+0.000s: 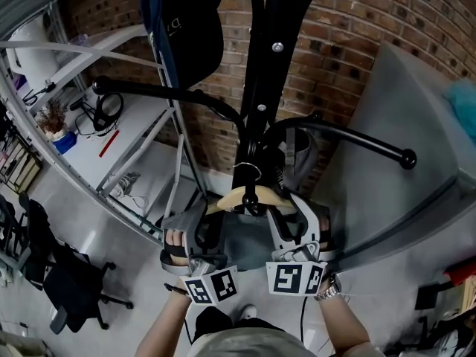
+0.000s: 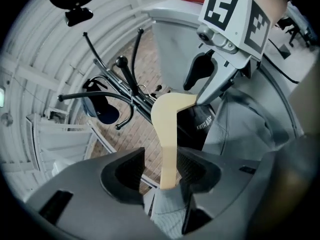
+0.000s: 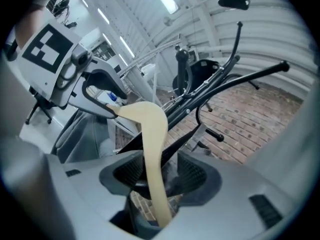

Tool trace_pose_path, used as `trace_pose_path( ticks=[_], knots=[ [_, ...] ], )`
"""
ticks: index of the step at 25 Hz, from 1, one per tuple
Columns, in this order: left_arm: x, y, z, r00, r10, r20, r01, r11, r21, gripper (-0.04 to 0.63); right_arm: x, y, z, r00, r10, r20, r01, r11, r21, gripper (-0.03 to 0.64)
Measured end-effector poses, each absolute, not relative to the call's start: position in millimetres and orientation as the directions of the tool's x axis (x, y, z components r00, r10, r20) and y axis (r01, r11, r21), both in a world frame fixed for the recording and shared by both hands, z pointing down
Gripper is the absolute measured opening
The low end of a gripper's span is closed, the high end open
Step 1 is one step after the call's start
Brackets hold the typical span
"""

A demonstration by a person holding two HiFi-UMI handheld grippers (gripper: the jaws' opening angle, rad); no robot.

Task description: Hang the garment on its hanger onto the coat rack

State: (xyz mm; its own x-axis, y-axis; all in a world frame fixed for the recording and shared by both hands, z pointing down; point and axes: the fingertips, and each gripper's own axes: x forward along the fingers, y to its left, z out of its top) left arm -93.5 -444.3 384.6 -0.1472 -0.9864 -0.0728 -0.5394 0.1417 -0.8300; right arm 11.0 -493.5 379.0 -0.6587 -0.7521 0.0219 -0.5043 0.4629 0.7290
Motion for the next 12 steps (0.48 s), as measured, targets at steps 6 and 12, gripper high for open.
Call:
trace_pose_path(
  ticks=[6, 12],
  knots=[
    [-78.3, -434.0, 404.3, -0.125, -0.991, -0.044, -0.567, 0.108, -0.817, 0.187, 24.7, -464.0, 387.0, -0.697, -0.717, -0.015, -0.56, 0.531, 0.636, 0.222],
    [-75.0, -393.1, 417.7, -0.145, -0.989, -0.025, -0.839, 0.137, -0.527, 0.186, 31.8, -421.2, 412.9, -0.768, -0.64, -0.023, -0.623, 0.737, 0.261, 0.066]
  ],
)
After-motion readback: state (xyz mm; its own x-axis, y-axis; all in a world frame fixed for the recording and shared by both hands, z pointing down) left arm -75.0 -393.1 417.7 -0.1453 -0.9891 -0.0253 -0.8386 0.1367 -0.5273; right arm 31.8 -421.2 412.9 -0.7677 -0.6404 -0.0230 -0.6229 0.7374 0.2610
